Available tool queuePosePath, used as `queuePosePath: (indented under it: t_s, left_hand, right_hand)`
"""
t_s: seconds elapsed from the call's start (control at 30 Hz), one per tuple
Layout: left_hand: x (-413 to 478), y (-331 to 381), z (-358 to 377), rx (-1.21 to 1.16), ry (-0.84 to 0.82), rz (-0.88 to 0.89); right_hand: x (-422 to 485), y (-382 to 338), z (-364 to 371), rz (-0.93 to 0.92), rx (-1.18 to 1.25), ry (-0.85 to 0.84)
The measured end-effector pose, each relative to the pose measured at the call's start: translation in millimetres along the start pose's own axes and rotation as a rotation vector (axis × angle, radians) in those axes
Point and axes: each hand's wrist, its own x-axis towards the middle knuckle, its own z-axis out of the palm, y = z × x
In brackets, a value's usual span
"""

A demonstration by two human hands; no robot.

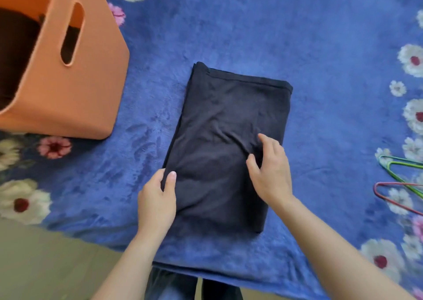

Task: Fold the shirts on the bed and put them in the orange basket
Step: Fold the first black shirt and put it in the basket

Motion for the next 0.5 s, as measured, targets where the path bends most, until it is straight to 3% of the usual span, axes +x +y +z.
queuePosePath:
  t_s: [0.07,0.17,0.23,0.3,0.5]
  left_hand:
    - [-2.6,-8.4,3.7,0.112,0.066,0.047]
    - [-4.8,-1.7,17.6,0.304,0.183,0.347]
    - [-1.5,-4.6,32.3,0.522,0.068,0.569]
    - [8.1,-21.7,43.4,0.741,-0.043,0.609]
    - [14.4,-45.9,41.8,0.900,-0.082,0.593]
  right_hand:
    - [-17.4,9.0,14.9,-0.091,-0.166,0.016]
    - [-27.8,4.0,30.3,-0.198,-0.238,-0.025]
    - [-25.7,3.8,38.4,-0.374,-0.302,-0.122]
    - [-14.8,22.1,38.7,-0.455,-0.436,-0.191]
    - [-0.6,78.5,-2.5,0.256,-0.500,-0.168]
